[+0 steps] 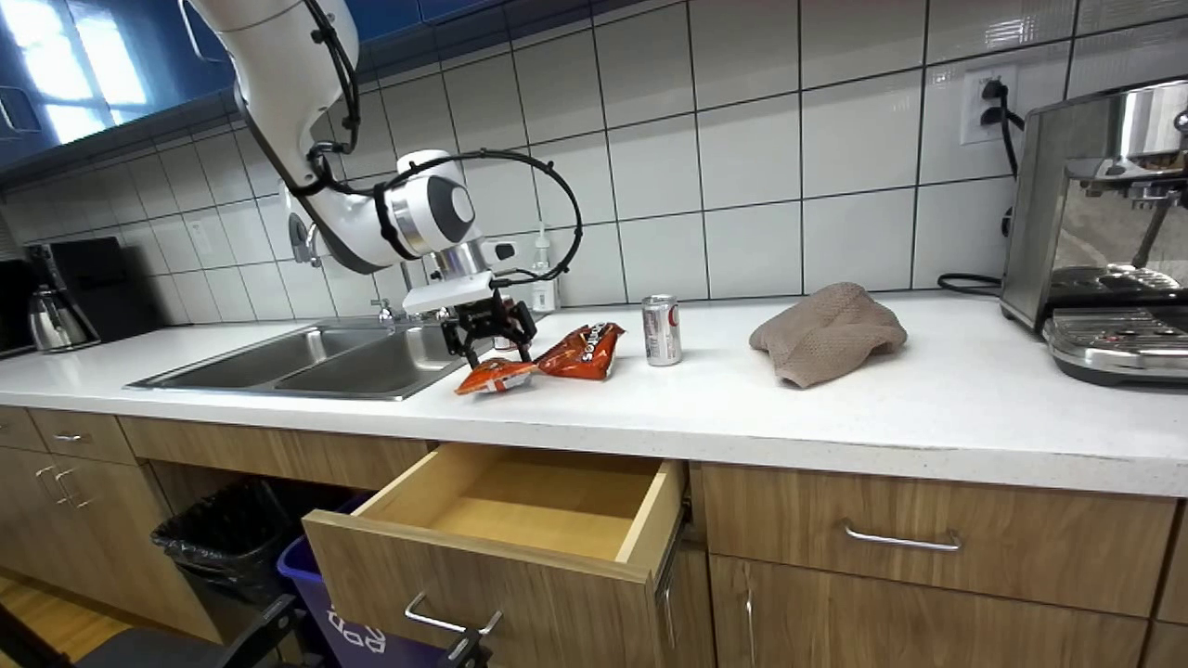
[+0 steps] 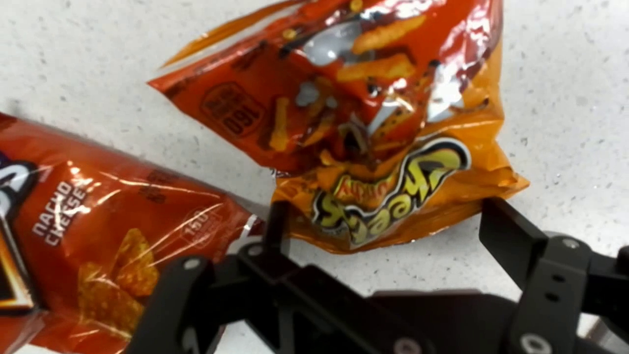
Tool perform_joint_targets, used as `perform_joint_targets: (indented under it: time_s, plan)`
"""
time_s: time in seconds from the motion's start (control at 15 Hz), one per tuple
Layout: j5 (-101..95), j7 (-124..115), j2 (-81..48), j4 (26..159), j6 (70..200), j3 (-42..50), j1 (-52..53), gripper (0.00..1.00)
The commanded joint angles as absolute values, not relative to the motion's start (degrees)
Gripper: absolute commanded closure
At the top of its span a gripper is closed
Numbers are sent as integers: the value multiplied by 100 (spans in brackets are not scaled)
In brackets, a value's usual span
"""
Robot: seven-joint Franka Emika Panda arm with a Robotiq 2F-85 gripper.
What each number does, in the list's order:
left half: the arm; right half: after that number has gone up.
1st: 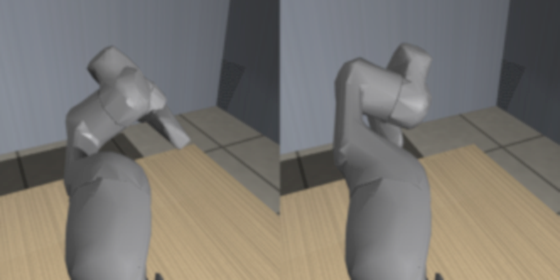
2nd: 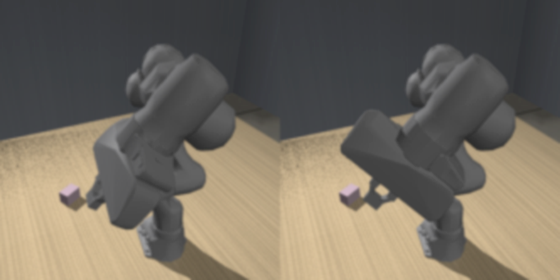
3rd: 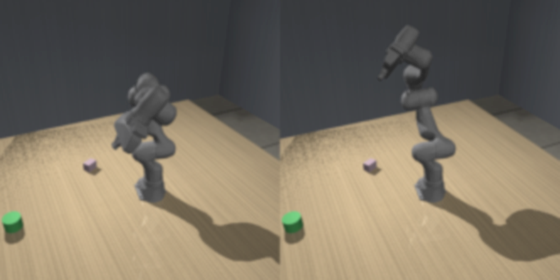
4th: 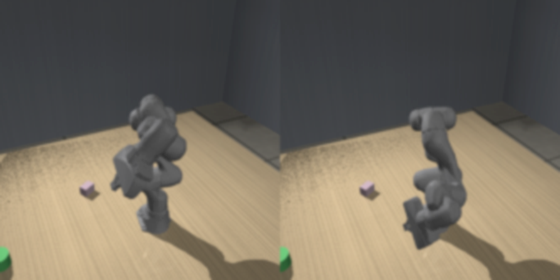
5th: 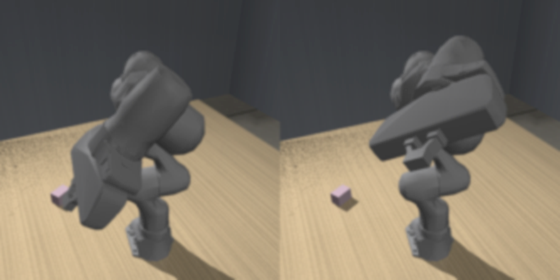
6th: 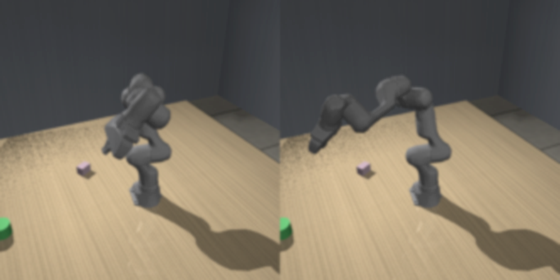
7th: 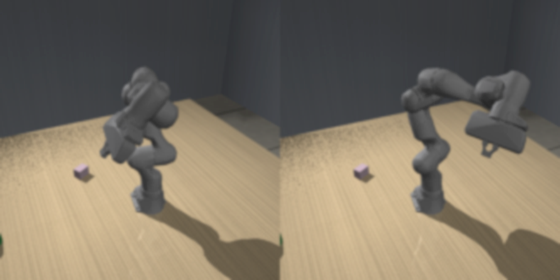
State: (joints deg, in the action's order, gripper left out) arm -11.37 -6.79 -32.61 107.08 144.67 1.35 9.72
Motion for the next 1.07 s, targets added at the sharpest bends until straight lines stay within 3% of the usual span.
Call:
perform_joint_targets:
  time_s: [0.0,1.0]
  plan:
    - [-1183,-865,-2813,11307,14629,171,1035,0]
    - [-1094,-1039,-1925,12775,15111,137,940,0]
